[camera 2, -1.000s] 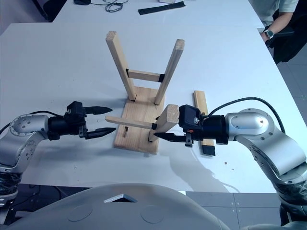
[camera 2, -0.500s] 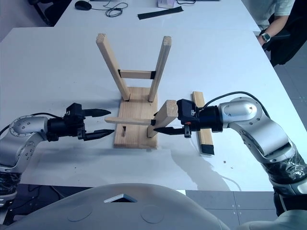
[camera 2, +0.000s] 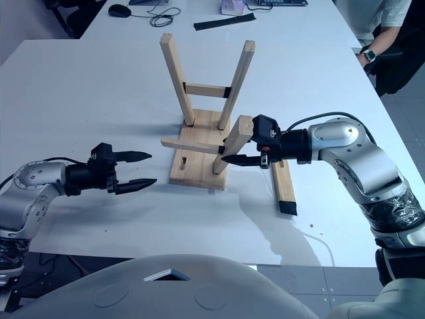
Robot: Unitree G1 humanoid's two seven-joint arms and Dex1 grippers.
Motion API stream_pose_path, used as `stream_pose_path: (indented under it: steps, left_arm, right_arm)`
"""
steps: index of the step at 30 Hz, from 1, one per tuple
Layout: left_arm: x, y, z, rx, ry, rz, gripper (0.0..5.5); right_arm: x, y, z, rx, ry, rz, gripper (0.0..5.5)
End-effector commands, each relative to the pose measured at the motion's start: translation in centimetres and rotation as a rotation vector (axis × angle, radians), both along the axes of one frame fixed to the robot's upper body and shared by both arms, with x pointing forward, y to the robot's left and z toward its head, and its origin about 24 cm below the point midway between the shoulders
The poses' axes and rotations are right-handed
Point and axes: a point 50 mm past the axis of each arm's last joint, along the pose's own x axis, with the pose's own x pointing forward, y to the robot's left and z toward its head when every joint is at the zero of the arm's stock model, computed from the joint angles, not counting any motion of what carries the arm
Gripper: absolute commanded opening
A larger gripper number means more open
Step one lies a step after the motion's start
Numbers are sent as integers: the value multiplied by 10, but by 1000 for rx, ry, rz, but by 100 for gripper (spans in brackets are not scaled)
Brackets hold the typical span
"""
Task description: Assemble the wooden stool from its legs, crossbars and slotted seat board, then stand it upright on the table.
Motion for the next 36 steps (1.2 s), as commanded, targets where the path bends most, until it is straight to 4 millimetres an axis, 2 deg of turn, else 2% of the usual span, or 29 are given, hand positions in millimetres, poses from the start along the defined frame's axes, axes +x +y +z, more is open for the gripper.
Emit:
stream_pose_path:
  steps: [1, 7, 10, 14, 19, 22, 25, 28, 32, 36]
  left_arm:
    - [4, 0, 4, 15, -26, 3, 366]
    - [3, -1, 3, 12, -26, 11, 366]
    - [2, 0, 3, 9, -29, 27, 366]
    - [-7, 7, 2, 14, -23, 67, 366]
    - [-19, 16, 2, 21, -21, 124, 366]
    - [-27, 18, 2, 23, -20, 160, 366]
    - [-33, 22, 1, 24, -15, 197, 366]
    - [-36, 23, 0, 26, -13, 219, 366]
    - [-36, 21, 1, 15, -16, 234, 366]
    - [-38, 20, 1, 10, -16, 234, 366]
  right_arm:
    - [-19, -21, -51, -208, 241, -97, 242]
    - [-21, -33, -62, -282, 222, -168, 335]
    - [-19, -43, -52, -259, 144, -280, 348]
    - [-26, -50, -31, -195, 12, -481, 348]
    - [-53, -42, -18, -164, -59, -832, 398]
    - [-71, -37, -24, -202, -54, -1017, 446]
    - [-83, -38, -38, -248, -11, -1169, 446]
    - [-84, -44, -45, -280, -21, -1266, 446]
    - [-88, -49, -59, -329, 10, -1303, 446]
    - [-100, -42, -75, -331, 133, -1280, 446]
